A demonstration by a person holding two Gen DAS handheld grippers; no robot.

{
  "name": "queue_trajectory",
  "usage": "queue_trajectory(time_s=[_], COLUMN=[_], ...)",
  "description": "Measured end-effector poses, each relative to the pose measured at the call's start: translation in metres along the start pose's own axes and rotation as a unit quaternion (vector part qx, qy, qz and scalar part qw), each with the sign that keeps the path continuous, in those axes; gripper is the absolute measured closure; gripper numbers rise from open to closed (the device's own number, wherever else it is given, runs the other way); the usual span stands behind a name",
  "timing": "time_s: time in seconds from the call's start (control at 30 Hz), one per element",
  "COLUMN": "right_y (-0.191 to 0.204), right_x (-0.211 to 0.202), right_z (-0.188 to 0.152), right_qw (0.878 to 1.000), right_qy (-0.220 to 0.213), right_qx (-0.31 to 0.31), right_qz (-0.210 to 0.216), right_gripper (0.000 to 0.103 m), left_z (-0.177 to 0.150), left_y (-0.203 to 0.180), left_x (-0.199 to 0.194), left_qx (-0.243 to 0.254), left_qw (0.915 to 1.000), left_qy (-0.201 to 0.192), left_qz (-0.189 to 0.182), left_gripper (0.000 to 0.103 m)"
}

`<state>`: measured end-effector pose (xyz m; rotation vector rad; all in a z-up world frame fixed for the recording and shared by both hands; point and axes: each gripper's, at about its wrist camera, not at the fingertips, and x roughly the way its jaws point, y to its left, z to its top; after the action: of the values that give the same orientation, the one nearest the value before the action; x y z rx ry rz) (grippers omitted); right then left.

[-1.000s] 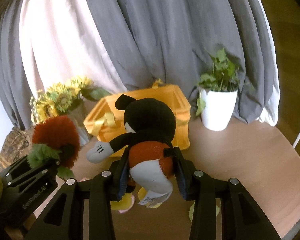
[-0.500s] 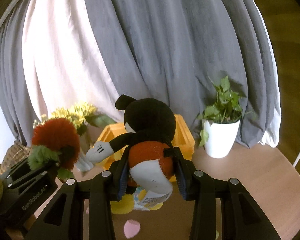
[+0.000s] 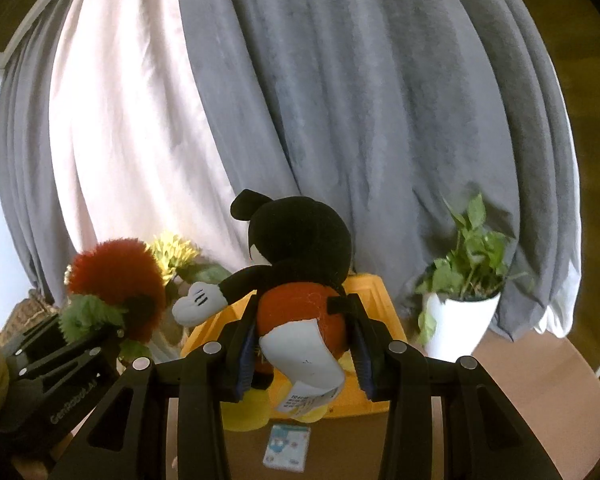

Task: Organize soft objects
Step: 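Lift both plush toys and carry them over the orange crate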

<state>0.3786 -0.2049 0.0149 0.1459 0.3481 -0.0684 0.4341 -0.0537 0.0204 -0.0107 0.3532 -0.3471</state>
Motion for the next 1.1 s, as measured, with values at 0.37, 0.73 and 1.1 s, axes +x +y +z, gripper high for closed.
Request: queue_trajectory(time_s=[0.37,0.73,1.1], right_y=[-0.006,-0.013,-0.021], right_x=[0.060,0.130,0.190], right_z=[0.015,0.015,-0.007], right_qw=[1.000,0.999,0.996], right_qy=[0.011,0.038,0.087], right_qx=[-0.006,-0.001,0.008], right_qz=[0.016,0.026,0.026], right_gripper=[0.061,0.062,0.061], left_z=[0.015,0.007,-0.020], left_y=[0.009,0.020,0.028], left_x=[0.051,0.113,0.165], left_qx=[0.004,-0.006,-0.013], left_qw=[0.9999,0.9989,0.9960], left_qy=[0.005,0.042,0.086], left_qz=[0.013,0.022,0.021], left_gripper=[0.065,0.065,0.065])
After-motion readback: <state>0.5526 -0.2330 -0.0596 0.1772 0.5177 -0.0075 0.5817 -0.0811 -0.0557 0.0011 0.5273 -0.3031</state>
